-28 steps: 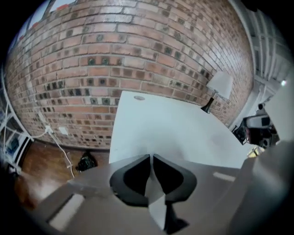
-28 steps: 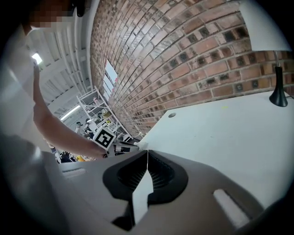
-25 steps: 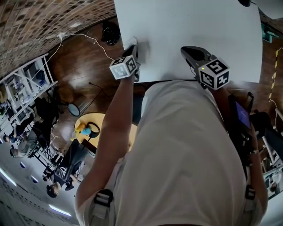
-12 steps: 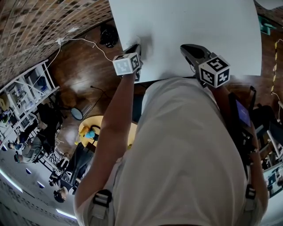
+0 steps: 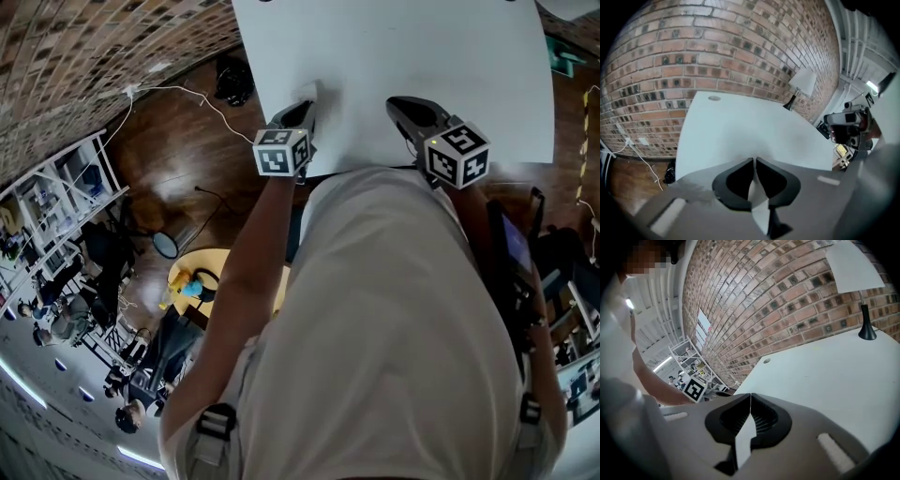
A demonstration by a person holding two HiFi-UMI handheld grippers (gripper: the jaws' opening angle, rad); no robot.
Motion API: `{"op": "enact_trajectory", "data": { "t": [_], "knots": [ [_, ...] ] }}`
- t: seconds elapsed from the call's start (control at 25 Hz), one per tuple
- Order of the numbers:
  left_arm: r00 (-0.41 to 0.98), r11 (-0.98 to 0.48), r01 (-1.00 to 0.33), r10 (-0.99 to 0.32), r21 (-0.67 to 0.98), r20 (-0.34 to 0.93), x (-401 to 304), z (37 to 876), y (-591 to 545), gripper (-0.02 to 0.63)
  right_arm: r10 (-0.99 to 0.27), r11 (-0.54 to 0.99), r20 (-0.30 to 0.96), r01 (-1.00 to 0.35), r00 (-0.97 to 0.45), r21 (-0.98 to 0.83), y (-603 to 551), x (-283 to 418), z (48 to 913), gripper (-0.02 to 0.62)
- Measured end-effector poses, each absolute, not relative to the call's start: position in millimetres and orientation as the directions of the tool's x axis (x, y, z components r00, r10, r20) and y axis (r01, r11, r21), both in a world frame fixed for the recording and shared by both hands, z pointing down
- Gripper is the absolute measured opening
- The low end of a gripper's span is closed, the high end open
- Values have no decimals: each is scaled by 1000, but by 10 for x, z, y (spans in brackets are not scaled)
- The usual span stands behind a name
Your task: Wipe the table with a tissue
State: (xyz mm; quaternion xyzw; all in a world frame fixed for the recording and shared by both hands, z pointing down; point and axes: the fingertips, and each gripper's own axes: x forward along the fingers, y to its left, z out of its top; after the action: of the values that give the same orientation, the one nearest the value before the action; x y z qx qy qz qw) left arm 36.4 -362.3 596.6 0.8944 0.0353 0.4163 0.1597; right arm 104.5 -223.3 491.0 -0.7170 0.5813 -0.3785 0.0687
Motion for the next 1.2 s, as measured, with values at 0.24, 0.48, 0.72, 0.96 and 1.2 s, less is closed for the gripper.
{"op": "enact_trajectory", "data": {
  "t": [0.24,0.48,0.72,0.96,1.2],
  "knots": [
    [748,-930,-286,-66,231,661,43,5700,-4290,23,-885,-318,464,-781,40,-537,-2240,1066,4934,11],
    [673,-953,-286,-127,98,728,-28,5922,-4521,25,-886,-306,464,-784,27,-540,-2280,1010,4957,11],
    [552,-994,-104,-36,26,833,137,6232,-4168,23,-883,-330,467,-774,50,-540,-2141,1000,4937,11],
    [528,-995,-9,81,101,846,345,6208,-3793,23,-877,-363,472,-766,88,-530,-2043,1027,4914,11],
    [538,-986,50,159,156,828,700,6206,-3489,23,-872,-390,476,-751,115,-533,-1947,1044,4905,11]
  ]
}}
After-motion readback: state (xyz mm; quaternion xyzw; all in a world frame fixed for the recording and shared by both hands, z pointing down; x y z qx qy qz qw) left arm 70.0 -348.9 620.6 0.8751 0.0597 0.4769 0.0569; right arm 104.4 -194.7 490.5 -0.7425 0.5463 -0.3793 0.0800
